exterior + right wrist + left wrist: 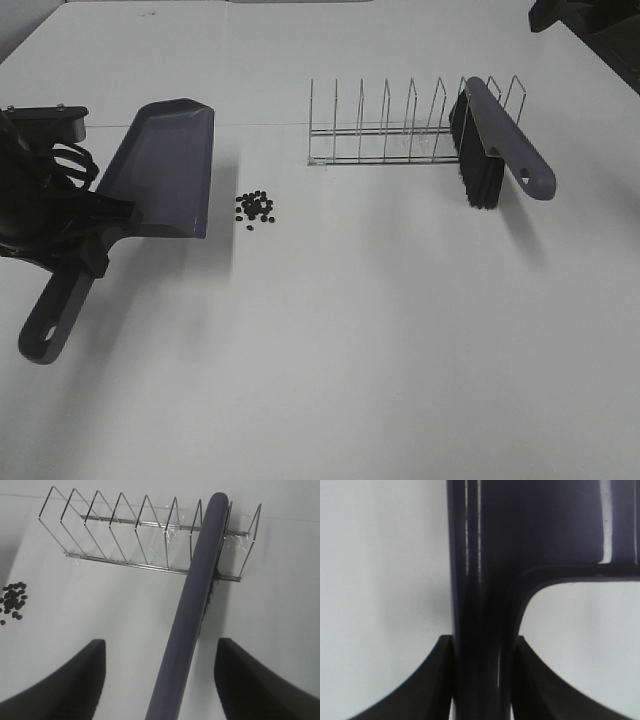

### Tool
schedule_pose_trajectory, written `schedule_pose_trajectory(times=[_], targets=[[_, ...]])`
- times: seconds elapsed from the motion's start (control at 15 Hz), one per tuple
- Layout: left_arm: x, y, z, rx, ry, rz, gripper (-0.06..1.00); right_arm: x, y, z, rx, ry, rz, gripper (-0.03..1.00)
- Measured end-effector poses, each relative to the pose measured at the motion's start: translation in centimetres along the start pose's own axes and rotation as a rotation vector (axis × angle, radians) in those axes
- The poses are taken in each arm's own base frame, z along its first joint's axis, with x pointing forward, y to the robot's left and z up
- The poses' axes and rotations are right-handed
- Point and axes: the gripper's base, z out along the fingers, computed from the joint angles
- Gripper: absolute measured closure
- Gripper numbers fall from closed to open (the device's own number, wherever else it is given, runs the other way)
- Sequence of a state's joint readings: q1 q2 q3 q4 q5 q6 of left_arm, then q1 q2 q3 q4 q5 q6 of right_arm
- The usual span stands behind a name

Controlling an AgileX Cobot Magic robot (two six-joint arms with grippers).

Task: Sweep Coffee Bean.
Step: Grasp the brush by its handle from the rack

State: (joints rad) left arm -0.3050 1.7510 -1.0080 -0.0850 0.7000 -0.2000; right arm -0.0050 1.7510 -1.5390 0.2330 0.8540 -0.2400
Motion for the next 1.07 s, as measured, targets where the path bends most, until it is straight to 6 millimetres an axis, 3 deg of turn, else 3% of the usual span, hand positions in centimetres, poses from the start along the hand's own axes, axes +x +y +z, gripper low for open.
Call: schedule_pose_trajectory(times=[0.2,0.4,0.47,1.07], targets=[[0.0,0.0,0.0,0.0,0.0,0.0,0.68,-1.9,-0.3,3.8,-0.029,0.074,0.006,0.4],[0.0,0.0,0.0,0.0,0.001,0.001,0.68,-3.3,2.0,6.6,-0.008,0.095,-0.091,0.4],[0.0,0.0,0.0,0.0,0.002,0.001,0.68,-3.7,2.7,8.6,0.039,0.115,-0.102,0.4],[0.0,0.0,0.0,-0.001,0.004,0.001,0.68,-2.2,0.6,15.6,0.101,0.229,-0.064,0.41]])
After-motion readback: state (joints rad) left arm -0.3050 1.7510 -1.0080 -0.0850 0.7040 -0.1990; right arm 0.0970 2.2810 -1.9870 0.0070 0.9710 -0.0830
